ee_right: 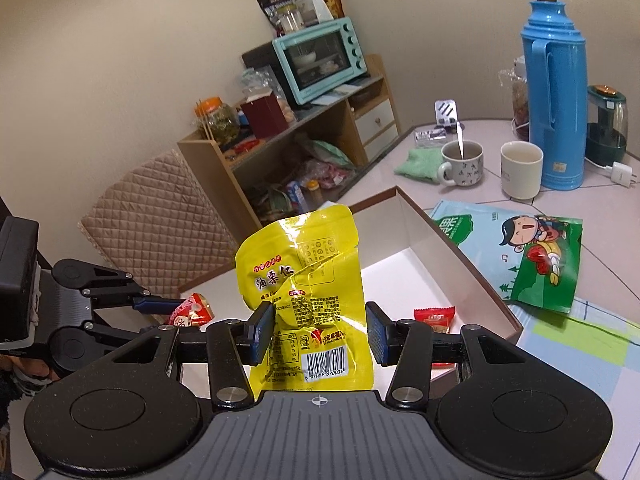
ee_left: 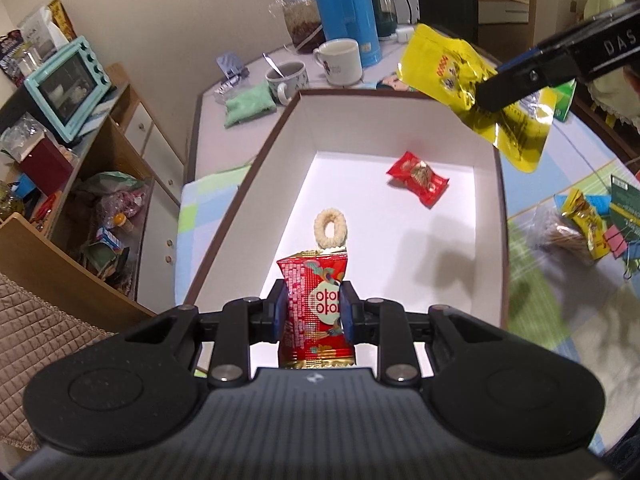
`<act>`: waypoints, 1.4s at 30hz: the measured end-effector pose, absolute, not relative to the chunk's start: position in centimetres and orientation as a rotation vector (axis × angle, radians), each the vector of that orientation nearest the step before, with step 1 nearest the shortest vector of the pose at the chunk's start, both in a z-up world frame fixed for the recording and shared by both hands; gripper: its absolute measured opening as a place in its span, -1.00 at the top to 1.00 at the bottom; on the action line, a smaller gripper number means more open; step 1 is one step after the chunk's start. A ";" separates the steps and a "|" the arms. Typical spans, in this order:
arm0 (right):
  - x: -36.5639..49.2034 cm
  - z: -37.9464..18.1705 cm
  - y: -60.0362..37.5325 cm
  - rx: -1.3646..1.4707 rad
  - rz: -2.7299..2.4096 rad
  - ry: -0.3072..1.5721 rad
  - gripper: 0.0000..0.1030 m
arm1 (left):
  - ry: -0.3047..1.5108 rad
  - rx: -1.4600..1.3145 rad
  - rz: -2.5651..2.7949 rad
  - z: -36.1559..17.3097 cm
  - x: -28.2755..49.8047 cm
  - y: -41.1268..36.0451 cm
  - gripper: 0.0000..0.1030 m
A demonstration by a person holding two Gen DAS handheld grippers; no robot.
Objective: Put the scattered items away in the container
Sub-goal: 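Carry the red otot packet into the box with the left gripper and release, then lower the yellow pouch into the box and open the right gripper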
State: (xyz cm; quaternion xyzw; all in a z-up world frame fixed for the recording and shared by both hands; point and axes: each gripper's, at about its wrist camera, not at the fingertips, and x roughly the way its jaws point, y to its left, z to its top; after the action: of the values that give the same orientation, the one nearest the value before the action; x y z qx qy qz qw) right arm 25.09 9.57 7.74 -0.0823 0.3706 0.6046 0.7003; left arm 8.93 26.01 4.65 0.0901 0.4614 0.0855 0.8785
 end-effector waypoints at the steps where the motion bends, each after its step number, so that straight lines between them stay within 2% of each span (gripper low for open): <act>1: 25.3 7.5 9.9 -0.188 1.343 0.830 0.08 | 0.970 0.188 0.174 4.3 9.2 26.2 0.56; 19: 27.2 2.7 14.4 -0.288 1.298 0.939 0.08 | 1.131 0.134 0.177 -2.7 14.4 31.6 0.51; 22: 27.4 2.1 15.2 -0.311 1.291 0.950 0.08 | 1.141 0.118 0.183 -3.3 14.8 32.1 0.21; 23: 27.5 1.9 15.4 -0.319 1.288 0.953 0.08 | 1.143 0.115 0.182 -3.4 14.9 32.2 0.16; 34: 27.3 -0.9 18.1 -0.516 1.300 0.997 0.08 | 1.120 0.085 0.148 -2.0 13.7 32.2 0.03; 42: 27.2 -3.4 20.7 -0.680 1.289 1.050 0.08 | 1.096 0.083 0.130 -1.3 13.9 32.3 0.02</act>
State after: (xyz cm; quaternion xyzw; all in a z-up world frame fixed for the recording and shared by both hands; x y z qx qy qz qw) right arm 27.22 20.66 -3.44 -0.2960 0.4571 0.5615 0.6230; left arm 13.93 32.29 -1.31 0.0394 0.5205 0.0615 0.8507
